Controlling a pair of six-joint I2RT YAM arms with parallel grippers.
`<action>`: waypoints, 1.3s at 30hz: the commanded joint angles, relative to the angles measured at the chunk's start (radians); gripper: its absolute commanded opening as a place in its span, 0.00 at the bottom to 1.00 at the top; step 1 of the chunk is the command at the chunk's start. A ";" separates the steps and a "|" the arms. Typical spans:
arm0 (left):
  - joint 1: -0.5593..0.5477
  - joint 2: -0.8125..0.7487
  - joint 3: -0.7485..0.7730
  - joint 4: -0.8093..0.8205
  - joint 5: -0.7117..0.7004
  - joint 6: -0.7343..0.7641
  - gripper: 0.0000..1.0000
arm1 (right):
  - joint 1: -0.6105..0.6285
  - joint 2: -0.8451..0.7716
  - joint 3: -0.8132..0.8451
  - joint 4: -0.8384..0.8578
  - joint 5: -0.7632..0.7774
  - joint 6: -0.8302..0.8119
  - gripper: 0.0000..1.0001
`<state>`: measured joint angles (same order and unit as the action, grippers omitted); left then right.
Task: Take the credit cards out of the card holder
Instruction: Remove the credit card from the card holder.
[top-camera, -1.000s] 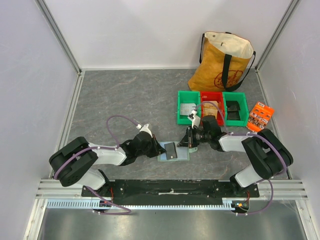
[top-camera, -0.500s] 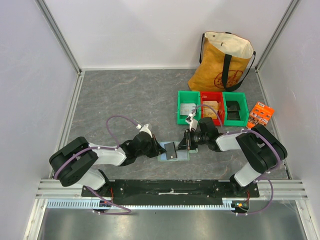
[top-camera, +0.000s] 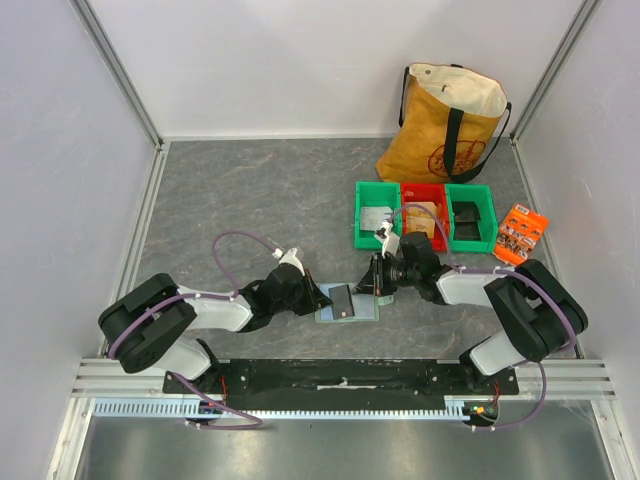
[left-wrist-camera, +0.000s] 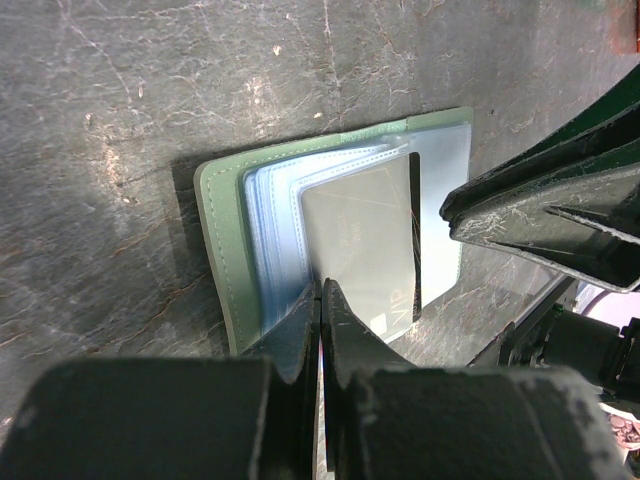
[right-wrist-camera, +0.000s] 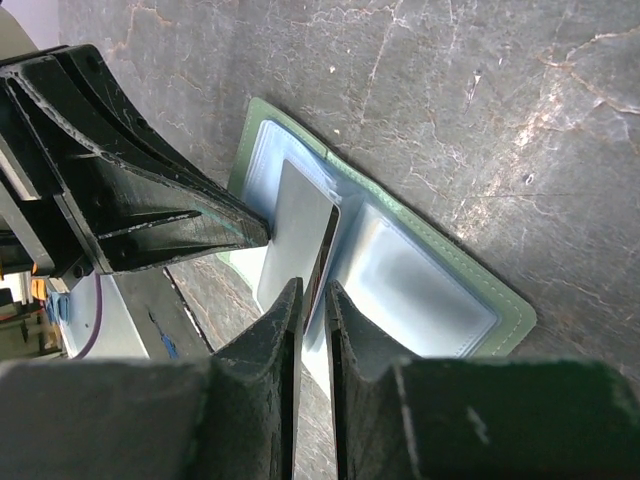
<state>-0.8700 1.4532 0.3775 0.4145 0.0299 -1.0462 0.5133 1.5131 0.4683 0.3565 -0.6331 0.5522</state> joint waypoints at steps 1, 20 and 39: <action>0.003 0.039 -0.045 -0.154 -0.035 0.041 0.02 | 0.005 0.021 0.013 0.028 -0.022 0.014 0.21; 0.000 0.038 -0.042 -0.154 -0.035 0.041 0.02 | 0.025 0.121 0.016 0.055 -0.062 0.008 0.15; 0.005 0.045 -0.054 -0.146 -0.015 0.034 0.02 | -0.052 0.150 -0.042 0.197 -0.218 0.071 0.01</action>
<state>-0.8677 1.4525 0.3672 0.4301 0.0360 -1.0462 0.4816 1.6531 0.4496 0.4961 -0.7891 0.6090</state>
